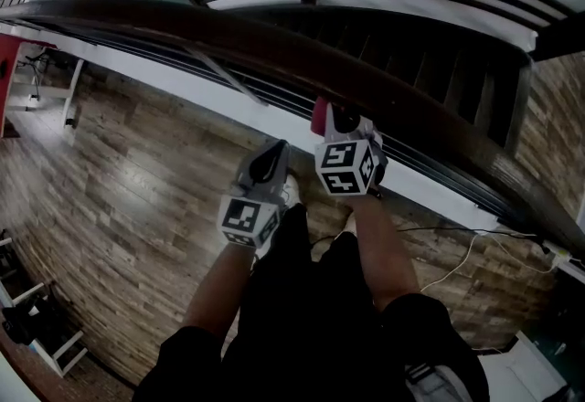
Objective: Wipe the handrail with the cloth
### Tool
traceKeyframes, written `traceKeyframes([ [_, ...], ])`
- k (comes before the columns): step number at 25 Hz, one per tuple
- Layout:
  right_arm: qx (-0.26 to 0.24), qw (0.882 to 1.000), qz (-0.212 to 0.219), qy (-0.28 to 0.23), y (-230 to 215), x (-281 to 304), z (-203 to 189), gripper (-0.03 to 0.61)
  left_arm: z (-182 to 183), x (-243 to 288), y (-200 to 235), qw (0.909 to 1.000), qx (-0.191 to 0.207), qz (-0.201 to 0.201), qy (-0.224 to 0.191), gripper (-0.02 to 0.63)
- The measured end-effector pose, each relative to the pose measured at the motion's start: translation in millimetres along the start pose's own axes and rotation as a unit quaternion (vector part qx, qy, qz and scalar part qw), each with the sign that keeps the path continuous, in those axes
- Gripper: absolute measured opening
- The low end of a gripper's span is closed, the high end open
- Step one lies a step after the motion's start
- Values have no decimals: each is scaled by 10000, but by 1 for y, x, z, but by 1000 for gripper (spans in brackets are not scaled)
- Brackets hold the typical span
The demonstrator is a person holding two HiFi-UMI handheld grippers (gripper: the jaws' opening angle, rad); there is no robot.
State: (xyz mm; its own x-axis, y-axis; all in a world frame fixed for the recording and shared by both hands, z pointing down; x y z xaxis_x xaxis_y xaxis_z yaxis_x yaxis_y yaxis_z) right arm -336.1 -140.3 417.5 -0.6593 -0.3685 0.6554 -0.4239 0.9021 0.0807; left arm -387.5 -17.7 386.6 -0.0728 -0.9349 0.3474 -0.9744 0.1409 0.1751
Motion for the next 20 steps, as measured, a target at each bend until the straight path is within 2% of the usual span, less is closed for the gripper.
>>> traceKeyframes([
  [4,33,10000,-47,17,-6,-14,-13,46,-1,0,-16,10000,61,-69,13,0],
  [9,-40,9999,-71,122,-20,-29,-33,46,-8,0,-51,9992,132,-373,33,0],
  [20,364,9982,-425,229,-64,-79,-83,46,-8,3,-111,9965,312,-778,27,0],
])
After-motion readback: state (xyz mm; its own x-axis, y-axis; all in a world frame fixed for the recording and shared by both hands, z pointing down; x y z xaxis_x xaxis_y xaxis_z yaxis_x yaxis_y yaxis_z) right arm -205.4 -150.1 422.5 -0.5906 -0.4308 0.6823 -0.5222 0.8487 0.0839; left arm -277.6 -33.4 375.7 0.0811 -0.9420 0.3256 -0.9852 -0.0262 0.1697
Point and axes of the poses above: the fingertips, and each gripper's own axes: x forward along the fingers, y to its left, z out of its top, the point moved 1 cm from there along -x, backward along the fingers, and after that the axes turned 14 degrees about z, right-handed, at the moved point
